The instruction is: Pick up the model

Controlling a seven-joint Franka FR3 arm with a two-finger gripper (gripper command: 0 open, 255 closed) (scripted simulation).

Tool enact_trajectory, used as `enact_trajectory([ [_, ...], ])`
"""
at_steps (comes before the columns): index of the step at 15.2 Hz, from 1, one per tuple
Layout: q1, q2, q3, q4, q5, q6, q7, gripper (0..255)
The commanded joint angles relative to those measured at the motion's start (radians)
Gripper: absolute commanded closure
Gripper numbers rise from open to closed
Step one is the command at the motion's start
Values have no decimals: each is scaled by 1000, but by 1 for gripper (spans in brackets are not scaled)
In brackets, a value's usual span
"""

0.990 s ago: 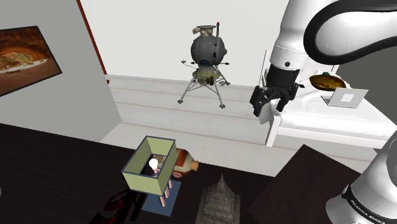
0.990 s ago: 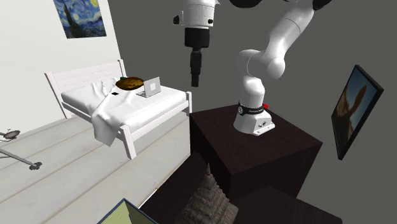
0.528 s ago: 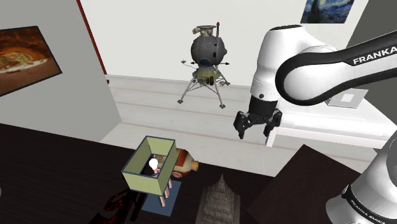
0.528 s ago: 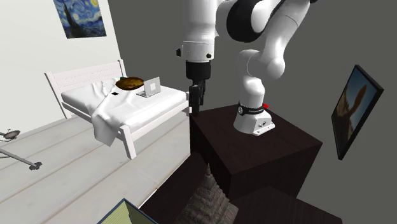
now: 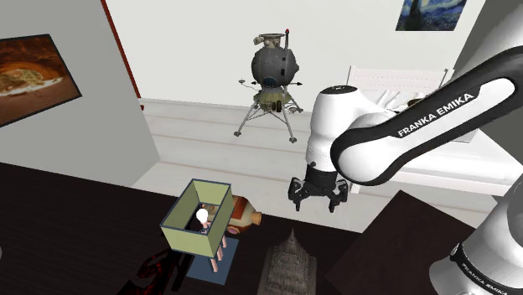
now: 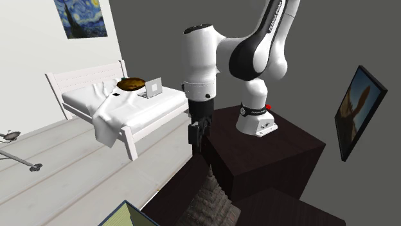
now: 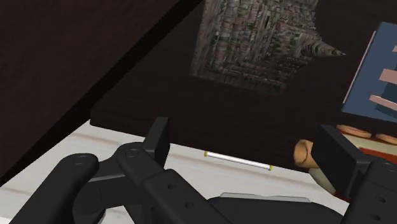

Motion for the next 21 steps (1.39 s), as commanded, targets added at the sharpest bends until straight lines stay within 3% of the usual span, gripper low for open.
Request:
enact_trajectory([
  [1, -20, 98, 38, 21, -23, 70, 87, 0],
  [5, -45, 312, 78, 71, -156, 205, 306, 0],
  [8, -7, 470, 36, 125, -293, 284, 488, 0],
  [15, 68, 586, -63, 140, -402, 379, 557, 0],
  [18, 75, 595, -71, 142, -410, 386, 562, 0],
  [19, 76, 596, -72, 141, -410, 387, 562, 255],
  [21, 76, 597, -72, 142, -410, 387, 562, 255],
])
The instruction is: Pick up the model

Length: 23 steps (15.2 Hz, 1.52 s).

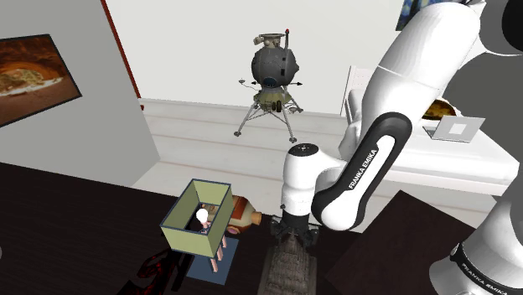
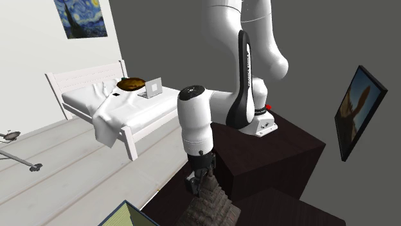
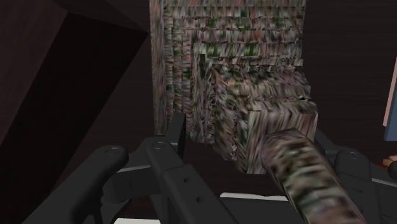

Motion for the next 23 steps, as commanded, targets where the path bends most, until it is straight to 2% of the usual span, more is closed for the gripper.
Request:
enact_trajectory([
  [1, 1, 2, 0, 2, 0, 2, 0, 255],
  [7, 0, 1, 0, 1, 0, 2, 0, 255],
  [16, -88, -150, 119, -17, 145, -121, -91, 255],
  [23, -115, -257, 162, -15, 251, -216, -158, 255],
])
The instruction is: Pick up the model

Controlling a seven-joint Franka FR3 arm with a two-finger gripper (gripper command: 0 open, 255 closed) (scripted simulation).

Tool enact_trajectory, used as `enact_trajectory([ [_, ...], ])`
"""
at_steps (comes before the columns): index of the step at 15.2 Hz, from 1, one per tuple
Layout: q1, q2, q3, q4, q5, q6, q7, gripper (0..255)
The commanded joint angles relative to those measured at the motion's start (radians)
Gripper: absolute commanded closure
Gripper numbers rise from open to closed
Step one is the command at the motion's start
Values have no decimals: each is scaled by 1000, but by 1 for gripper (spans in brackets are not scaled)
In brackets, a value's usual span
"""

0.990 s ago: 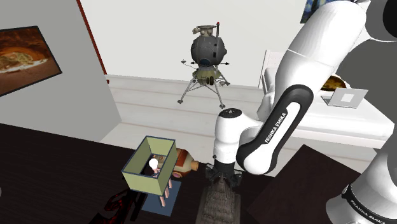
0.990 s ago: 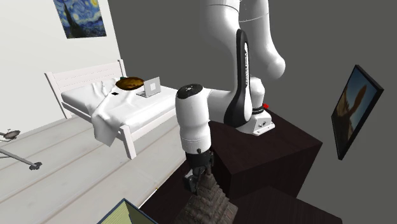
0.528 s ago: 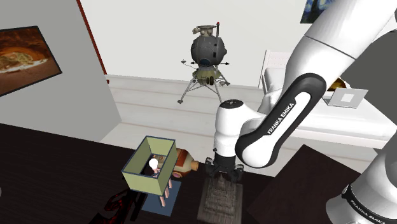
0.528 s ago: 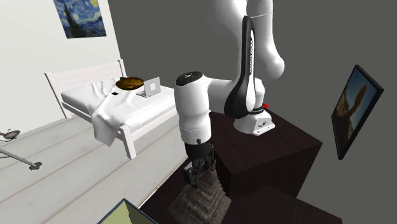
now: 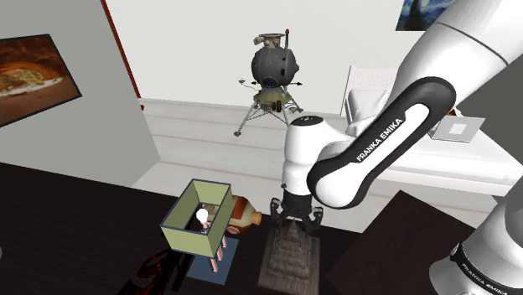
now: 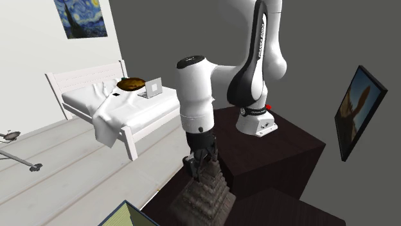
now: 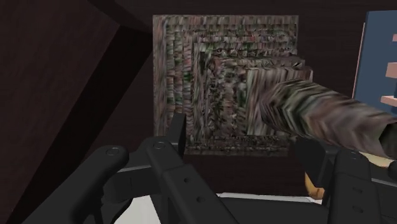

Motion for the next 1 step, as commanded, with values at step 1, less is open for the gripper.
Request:
enact_trajectory([
  [1, 0, -13, 4, 1, 12, -10, -6, 255],
])
